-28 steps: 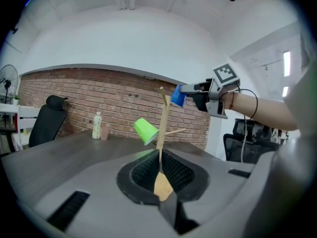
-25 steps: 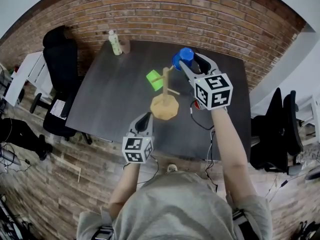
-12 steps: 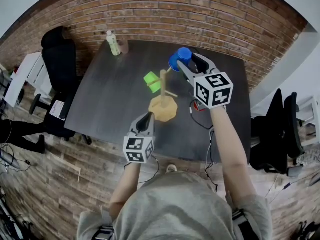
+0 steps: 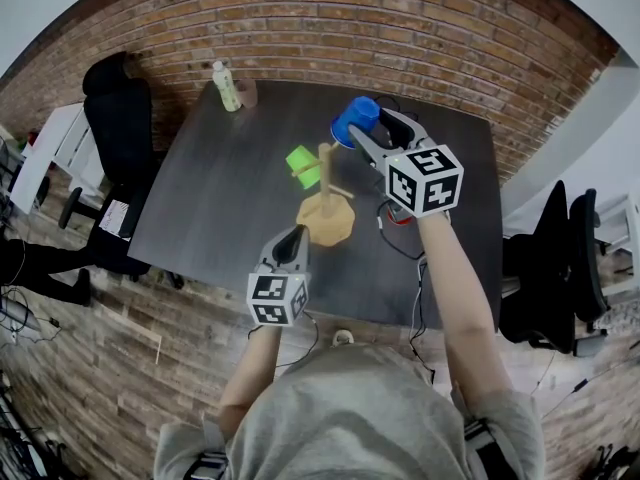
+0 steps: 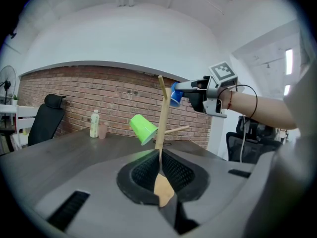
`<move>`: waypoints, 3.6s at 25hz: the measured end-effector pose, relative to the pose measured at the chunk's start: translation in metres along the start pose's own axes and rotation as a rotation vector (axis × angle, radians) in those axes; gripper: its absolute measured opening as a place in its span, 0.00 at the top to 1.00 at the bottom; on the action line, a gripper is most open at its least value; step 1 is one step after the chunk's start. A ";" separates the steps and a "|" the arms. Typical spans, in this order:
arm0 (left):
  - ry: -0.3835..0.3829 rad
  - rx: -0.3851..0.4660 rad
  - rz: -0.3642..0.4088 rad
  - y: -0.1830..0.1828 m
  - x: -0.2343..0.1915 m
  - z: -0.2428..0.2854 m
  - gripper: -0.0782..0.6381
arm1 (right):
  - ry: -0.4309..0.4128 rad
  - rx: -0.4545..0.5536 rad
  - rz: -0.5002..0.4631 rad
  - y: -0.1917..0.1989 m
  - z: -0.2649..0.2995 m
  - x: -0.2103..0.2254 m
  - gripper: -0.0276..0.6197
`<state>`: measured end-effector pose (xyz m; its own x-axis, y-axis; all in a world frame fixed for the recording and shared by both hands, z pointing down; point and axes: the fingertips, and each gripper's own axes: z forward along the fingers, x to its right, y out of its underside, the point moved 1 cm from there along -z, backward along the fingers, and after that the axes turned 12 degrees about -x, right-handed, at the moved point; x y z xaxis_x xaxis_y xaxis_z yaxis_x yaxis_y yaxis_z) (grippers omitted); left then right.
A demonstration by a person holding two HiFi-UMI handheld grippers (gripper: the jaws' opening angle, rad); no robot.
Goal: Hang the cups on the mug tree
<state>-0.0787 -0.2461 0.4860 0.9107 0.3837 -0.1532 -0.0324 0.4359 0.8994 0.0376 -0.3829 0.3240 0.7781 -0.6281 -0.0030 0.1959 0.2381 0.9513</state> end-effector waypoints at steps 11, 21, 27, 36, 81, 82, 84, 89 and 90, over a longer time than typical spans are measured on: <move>0.006 -0.005 0.000 0.000 0.002 0.006 0.87 | -0.025 -0.039 -0.008 0.015 0.009 -0.004 0.56; 0.028 -0.007 0.005 0.000 0.006 0.002 0.87 | 0.003 -0.035 -0.002 0.024 -0.002 -0.008 0.56; 0.049 0.002 0.018 -0.003 0.013 -0.004 0.87 | 0.044 -0.027 -0.012 0.033 -0.020 -0.016 0.57; 0.100 0.018 0.021 -0.003 0.028 -0.018 0.87 | 0.119 -0.038 0.002 0.063 -0.057 -0.028 0.59; 0.177 -0.096 -0.004 0.043 0.076 0.078 0.87 | 0.275 -0.321 0.142 0.293 -0.026 0.091 0.56; 0.174 -0.101 -0.006 0.045 0.075 0.080 0.87 | 0.277 -0.330 0.147 0.298 -0.024 0.093 0.56; 0.168 -0.109 -0.011 0.048 0.073 0.082 0.87 | 0.281 -0.346 0.156 0.308 -0.020 0.096 0.56; 0.163 -0.118 -0.017 0.050 0.070 0.087 0.87 | 0.286 -0.365 0.174 0.321 -0.013 0.103 0.56; 0.163 -0.119 -0.016 0.051 0.070 0.087 0.87 | 0.284 -0.368 0.173 0.322 -0.013 0.104 0.56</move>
<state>0.0194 -0.2683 0.5567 0.8330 0.4985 -0.2400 -0.0757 0.5323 0.8431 0.1889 -0.3621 0.6262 0.9398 -0.3416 0.0128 0.2073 0.5993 0.7732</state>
